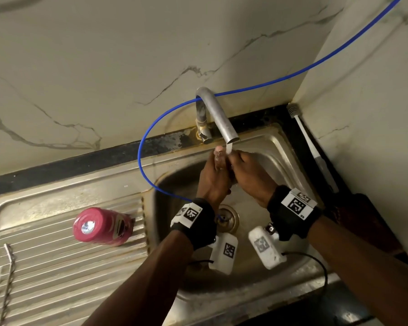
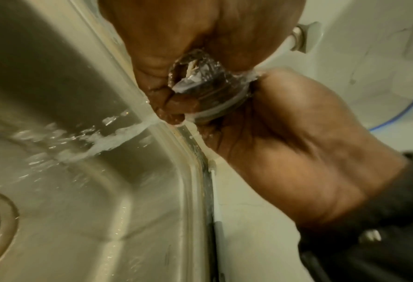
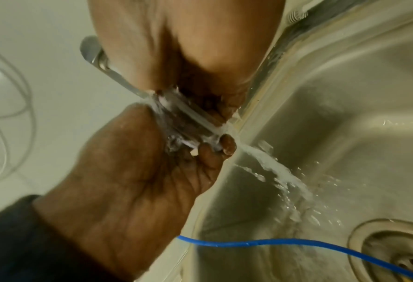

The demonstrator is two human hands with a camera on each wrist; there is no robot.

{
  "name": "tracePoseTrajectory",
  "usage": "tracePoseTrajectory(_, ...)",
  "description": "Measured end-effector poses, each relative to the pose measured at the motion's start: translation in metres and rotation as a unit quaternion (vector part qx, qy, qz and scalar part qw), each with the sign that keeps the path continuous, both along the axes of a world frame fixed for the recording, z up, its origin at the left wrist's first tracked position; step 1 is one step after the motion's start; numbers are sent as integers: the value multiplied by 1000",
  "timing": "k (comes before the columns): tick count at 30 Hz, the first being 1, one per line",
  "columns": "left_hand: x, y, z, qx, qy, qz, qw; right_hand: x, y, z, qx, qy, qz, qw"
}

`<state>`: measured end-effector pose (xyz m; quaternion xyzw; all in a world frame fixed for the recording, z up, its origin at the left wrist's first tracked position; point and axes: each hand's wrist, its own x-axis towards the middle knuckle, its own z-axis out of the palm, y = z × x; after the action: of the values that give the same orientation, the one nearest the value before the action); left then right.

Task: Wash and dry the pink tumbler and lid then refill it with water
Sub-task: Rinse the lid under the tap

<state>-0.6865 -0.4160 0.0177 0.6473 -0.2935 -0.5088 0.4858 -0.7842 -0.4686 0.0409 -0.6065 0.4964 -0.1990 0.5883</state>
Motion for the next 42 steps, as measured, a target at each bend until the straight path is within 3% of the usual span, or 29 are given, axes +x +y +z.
tracePoseTrajectory(5,19,-6,15,97,162,41,981,-9,12,-3,-56,15,149,987)
tracePoseTrajectory(9,21,-10,29,143,195,14,970,-11,16,-4,-72,-17,135,988)
tracePoseTrajectory(15,4,-7,25,106,150,17,983,-6,19,-2,-144,-9,33,989)
tracePoseTrajectory(20,-2,-5,19,30,62,-24,997,-3,6,0,-82,-28,-50,995)
tracePoseTrajectory(23,-3,-5,11,-7,21,-57,998,-3,-1,-4,42,-53,-101,993)
tracePoseTrajectory(25,-1,-5,5,-13,6,-56,998,-1,0,-4,96,-61,-88,990)
tracePoseTrajectory(27,2,-5,3,-14,13,-39,999,-1,3,-2,92,-73,-37,992)
tracePoseTrajectory(32,9,-4,14,52,110,4,993,-6,17,2,-49,9,79,996)
tracePoseTrajectory(34,7,-3,18,48,101,-5,994,-5,16,2,-74,-6,64,995)
tracePoseTrajectory(38,0,3,17,-1,43,-42,998,1,5,3,-46,-16,-51,998)
tracePoseTrajectory(42,3,6,1,-30,-5,-76,997,-5,-14,3,106,-27,-71,991)
